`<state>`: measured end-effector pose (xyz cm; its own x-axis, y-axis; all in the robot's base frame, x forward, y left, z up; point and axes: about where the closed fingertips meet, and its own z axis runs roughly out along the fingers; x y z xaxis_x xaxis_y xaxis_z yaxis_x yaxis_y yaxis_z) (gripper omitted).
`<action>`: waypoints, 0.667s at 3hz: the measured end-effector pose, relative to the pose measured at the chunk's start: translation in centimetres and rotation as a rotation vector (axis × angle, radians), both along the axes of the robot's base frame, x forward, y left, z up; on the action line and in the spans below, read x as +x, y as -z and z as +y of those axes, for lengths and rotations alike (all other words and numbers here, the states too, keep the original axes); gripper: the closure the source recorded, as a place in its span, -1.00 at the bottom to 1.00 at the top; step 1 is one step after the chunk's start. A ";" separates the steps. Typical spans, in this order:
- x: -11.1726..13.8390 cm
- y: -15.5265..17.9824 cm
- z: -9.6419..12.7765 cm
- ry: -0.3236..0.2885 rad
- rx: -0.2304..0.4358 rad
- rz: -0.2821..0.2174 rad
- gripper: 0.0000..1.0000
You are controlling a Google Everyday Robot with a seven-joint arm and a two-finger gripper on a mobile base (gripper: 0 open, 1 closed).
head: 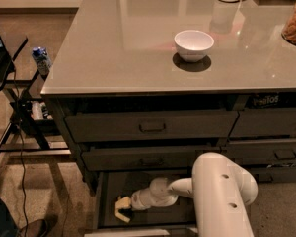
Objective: Place sponge into bottom drawer
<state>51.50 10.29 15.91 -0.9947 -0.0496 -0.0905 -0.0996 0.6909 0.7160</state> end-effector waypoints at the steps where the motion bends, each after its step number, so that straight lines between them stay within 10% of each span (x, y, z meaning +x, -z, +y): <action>1: -0.1 0.9 -1.4 0.038 -0.046 -0.004 1.00; 2: 0.0 1.4 -3.0 0.073 -0.087 -0.019 1.00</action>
Offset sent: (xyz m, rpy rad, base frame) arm 0.0052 -0.0524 -0.0169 -0.1391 -0.0415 -0.1212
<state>51.51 7.33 14.54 -0.9941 0.0144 -0.1079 -0.0597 0.7563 0.6515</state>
